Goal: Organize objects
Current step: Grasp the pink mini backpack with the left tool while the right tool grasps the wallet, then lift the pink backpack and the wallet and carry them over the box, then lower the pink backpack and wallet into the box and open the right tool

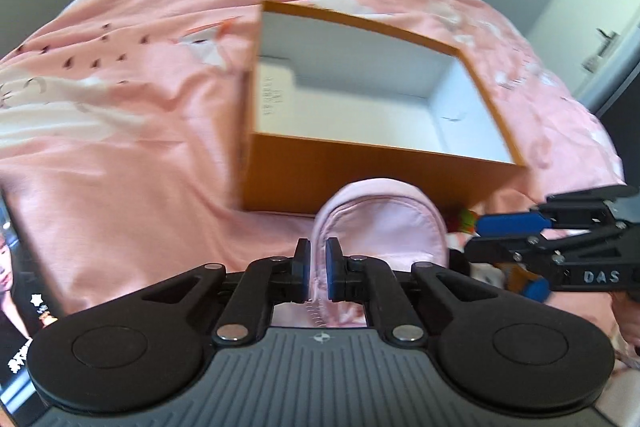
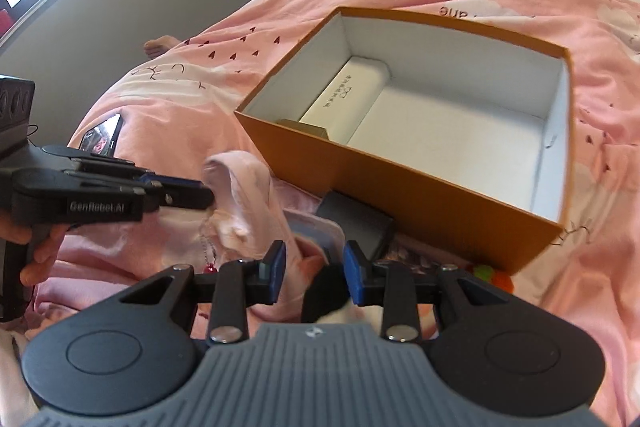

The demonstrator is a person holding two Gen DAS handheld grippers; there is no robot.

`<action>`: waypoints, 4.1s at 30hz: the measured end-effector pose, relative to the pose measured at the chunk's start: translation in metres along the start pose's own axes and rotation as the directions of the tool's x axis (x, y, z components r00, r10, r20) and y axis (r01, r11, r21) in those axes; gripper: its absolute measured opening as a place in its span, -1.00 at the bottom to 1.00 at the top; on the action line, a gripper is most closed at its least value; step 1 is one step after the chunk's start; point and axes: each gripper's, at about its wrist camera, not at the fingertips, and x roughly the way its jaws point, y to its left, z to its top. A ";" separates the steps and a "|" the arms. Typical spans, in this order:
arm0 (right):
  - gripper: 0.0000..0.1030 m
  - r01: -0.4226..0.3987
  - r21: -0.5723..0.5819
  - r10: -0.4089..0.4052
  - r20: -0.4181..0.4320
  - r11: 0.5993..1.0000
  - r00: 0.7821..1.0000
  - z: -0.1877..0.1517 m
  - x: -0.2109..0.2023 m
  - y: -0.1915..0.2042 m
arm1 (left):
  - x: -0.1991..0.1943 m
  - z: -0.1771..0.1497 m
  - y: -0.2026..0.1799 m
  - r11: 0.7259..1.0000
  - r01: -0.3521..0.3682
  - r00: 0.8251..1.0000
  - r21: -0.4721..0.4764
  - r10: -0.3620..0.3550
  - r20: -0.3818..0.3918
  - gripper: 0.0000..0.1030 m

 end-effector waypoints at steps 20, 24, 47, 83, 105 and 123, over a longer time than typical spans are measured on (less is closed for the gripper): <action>-0.49 0.013 0.020 -0.012 -0.087 1.000 0.996 -0.002 0.035 -0.012 | 0.033 -0.009 0.010 0.976 0.213 0.970 0.048 -0.205 -0.132 0.57; -0.48 0.017 0.006 -0.016 -0.082 1.000 0.996 -0.001 0.026 -0.014 | 0.043 -0.011 0.003 0.967 0.248 0.964 0.063 -0.240 -0.118 0.42; 0.14 -0.002 -0.134 -0.018 -0.147 0.991 0.989 0.009 0.058 -0.010 | 0.012 0.001 0.028 1.000 0.013 0.998 0.000 -0.013 -0.062 -0.58; -0.66 -0.138 0.066 0.130 0.121 0.988 0.984 0.039 -0.013 -0.022 | -0.026 0.020 0.013 0.997 0.057 0.996 -0.058 -0.052 0.079 -0.53; -0.67 -0.147 0.213 0.144 0.029 0.966 0.989 0.111 0.044 -0.097 | 0.024 0.114 0.001 0.995 0.088 0.975 0.036 -0.093 0.202 -0.53; -0.62 -0.113 0.347 0.205 -0.242 0.931 0.948 0.130 0.156 -0.133 | 0.057 0.131 0.004 0.994 0.100 0.980 0.033 -0.104 0.167 -0.53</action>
